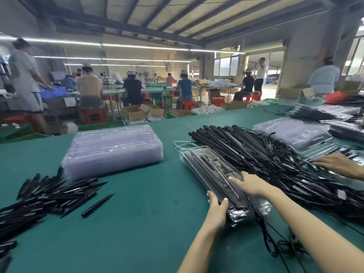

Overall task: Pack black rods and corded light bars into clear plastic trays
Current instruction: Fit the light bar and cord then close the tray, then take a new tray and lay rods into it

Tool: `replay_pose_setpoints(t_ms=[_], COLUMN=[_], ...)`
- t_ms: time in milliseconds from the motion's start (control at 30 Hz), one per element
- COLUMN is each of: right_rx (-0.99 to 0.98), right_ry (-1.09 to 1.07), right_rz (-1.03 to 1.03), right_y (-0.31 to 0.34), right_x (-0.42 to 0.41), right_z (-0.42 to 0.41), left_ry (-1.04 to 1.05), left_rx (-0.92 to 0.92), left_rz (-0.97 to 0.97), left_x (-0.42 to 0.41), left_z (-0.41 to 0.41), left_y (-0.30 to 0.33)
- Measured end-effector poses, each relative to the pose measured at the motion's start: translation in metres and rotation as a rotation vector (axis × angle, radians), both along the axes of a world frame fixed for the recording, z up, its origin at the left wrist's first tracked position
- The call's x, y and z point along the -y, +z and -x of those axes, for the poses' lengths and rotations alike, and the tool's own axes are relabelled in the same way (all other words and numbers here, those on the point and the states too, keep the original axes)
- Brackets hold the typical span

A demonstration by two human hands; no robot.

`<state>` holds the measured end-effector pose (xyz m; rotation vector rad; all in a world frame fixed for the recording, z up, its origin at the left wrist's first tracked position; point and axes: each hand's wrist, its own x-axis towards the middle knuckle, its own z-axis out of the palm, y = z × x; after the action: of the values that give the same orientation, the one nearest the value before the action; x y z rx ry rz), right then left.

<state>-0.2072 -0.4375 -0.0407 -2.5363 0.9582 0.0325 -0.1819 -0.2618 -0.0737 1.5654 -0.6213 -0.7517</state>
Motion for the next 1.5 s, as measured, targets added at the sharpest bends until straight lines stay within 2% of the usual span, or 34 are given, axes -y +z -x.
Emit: replay_pose_setpoints(t_ms=[133, 233, 300, 400, 600, 733, 833, 1067, 1200, 1300, 1367, 1500], right_rx=[0.014, -0.083, -0.12, -0.026, 0.099, 0.255, 0.304, 0.248, 0.36, 0.424, 0.384, 0.239], right_ry=[0.009, -0.007, -0.017, 0.067, 0.529, 0.757, 0.806, 0.738, 0.748, 0.773, 0.811, 0.876], right_rz=[0.062, 0.128, 0.257, 0.385, 0.422, 0.495, 0.499, 0.576, 0.481, 0.151, -0.016, -0.134], right_y=[-0.004, -0.001, 0.006, 0.022, 0.034, 0.044, 0.052, 0.042, 0.031, 0.036, 0.043, 0.055], right_x=[-0.001, -0.003, -0.01, -0.042, -0.167, -0.247, -0.291, -0.325, -0.319, -0.304, -0.297, -0.293], right_z=[0.001, 0.001, -0.004, -0.029, -0.126, -0.209, -0.269, -0.363, -0.381, -0.386, -0.392, -0.403], left_ry=[0.019, 0.023, 0.1, 0.277, 0.594, 0.647, 0.666, 0.652, 0.733, 0.795, 0.836, 0.853], left_rx=[0.084, 0.124, 0.149, 0.225, 0.494, 0.683, 0.812, 0.827, 0.674, 0.547, 0.512, 0.459], left_rz=[-0.056, -0.109, -0.114, -0.075, -0.176, -0.294, -0.407, -0.675, -0.61, -0.476, -0.386, -0.259], left_x=[-0.003, -0.016, -0.036, -0.084, -0.204, -0.256, -0.283, -0.314, -0.317, -0.319, -0.318, -0.31], left_z=[0.003, -0.003, -0.015, -0.047, -0.121, -0.177, -0.226, -0.313, -0.341, -0.356, -0.362, -0.366], left_y=[0.005, 0.003, -0.001, -0.008, -0.017, -0.011, 0.005, 0.021, 0.012, 0.006, 0.004, 0.002])
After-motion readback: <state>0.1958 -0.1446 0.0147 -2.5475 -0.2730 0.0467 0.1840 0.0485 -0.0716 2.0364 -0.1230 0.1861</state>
